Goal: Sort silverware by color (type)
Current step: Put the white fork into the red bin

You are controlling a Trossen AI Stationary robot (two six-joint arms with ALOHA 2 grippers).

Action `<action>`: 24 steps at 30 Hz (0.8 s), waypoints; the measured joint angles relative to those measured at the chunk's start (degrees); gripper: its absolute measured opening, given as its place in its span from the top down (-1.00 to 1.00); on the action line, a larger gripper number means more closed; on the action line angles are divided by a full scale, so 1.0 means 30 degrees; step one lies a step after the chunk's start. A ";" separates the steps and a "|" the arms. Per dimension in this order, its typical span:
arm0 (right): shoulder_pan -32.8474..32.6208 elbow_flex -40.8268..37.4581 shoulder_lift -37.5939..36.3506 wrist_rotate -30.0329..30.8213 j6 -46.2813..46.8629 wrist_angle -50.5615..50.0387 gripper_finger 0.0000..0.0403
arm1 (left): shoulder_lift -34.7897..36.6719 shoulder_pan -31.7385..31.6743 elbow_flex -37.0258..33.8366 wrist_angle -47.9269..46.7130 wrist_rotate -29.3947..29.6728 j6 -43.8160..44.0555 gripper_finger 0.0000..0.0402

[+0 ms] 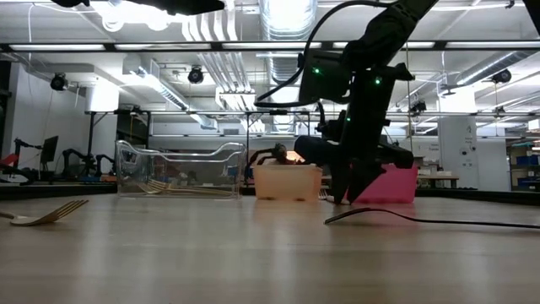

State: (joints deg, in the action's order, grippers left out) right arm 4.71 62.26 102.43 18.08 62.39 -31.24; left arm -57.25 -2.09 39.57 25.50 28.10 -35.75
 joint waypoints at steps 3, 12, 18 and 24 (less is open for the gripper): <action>-0.0007 0.0015 0.0000 -0.0082 -0.0040 -0.0001 0.61 | 0.0000 0.0000 0.0000 0.0000 0.0000 0.0000 1.00; 0.0007 0.0042 -0.0149 -0.1710 -0.0112 -0.0487 0.61 | -0.0007 0.0000 0.0000 -0.0007 0.0000 0.0000 1.00; -0.0155 0.0043 -0.0597 -0.4476 -0.1187 -0.1924 0.61 | -0.0007 0.0000 0.0000 -0.0051 0.0000 0.0005 1.00; -0.0776 -0.0048 -0.1184 -0.8768 -0.1996 -0.3611 0.61 | -0.0007 0.0000 0.0007 -0.0093 0.0000 -0.0020 1.00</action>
State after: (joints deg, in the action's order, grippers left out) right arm 2.38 62.11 98.88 -8.23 56.40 -42.07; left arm -57.28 -2.09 39.59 25.22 28.10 -35.81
